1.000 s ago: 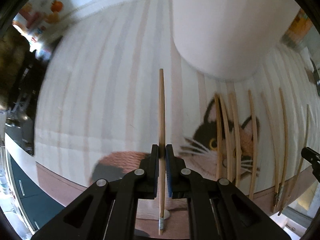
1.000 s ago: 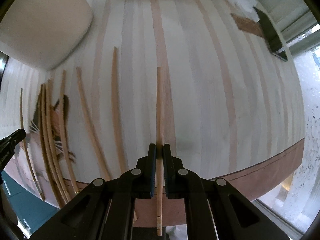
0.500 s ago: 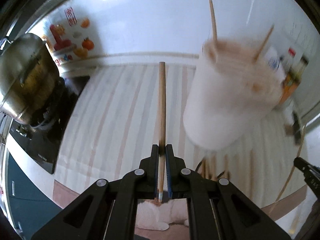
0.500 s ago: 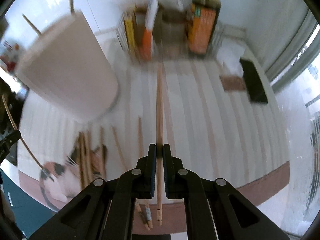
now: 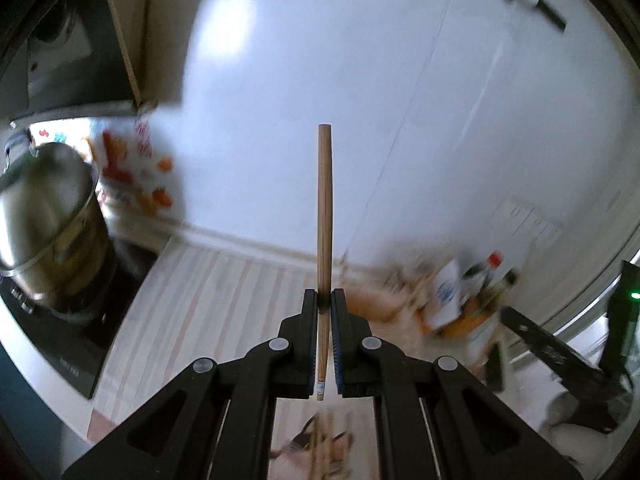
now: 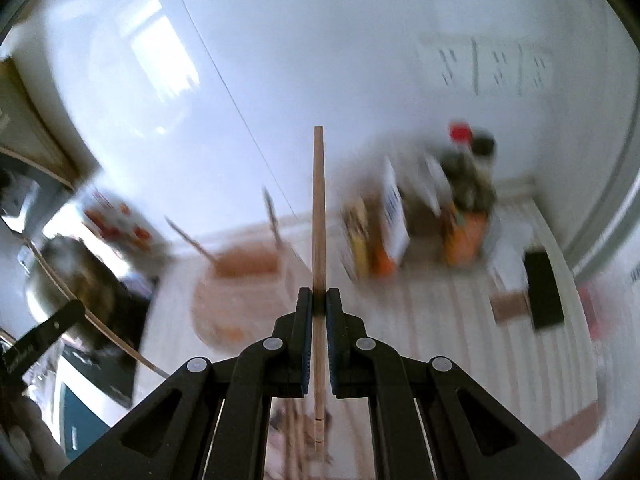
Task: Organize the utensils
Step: 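Lift the chopstick in the left tool to the pink holder while the right tool carries its chopstick there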
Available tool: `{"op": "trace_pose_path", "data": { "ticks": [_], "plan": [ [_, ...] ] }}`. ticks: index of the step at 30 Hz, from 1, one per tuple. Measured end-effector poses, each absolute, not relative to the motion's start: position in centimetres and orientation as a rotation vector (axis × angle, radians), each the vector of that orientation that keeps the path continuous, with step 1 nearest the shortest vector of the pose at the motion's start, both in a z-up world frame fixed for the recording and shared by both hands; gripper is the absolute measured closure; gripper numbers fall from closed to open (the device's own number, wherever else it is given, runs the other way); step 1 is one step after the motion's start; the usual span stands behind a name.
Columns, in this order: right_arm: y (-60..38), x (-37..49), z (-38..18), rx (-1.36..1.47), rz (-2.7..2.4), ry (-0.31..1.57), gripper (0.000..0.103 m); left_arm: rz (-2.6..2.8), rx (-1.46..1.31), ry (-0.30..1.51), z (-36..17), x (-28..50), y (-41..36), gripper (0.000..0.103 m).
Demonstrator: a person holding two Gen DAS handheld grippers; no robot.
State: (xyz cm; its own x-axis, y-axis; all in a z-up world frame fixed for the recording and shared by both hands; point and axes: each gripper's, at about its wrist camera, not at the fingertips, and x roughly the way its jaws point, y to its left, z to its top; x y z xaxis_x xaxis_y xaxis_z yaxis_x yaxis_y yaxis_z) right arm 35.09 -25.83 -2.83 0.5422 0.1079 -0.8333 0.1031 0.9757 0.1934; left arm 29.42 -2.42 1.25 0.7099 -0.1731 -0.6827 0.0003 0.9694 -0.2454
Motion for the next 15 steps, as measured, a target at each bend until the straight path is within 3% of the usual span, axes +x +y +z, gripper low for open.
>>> {"op": "trace_pose_path", "data": {
  "ticks": [7,15],
  "plan": [
    [-24.4,40.6,1.2,0.236,0.045,0.864,0.096,-0.122,-0.233,0.705,4.2,33.5,-4.3,0.099],
    [-22.7,46.6,-1.3,0.247,0.037,0.817,0.096,-0.12,-0.212,0.771,0.4,40.0,-6.8,0.099]
  ]
}}
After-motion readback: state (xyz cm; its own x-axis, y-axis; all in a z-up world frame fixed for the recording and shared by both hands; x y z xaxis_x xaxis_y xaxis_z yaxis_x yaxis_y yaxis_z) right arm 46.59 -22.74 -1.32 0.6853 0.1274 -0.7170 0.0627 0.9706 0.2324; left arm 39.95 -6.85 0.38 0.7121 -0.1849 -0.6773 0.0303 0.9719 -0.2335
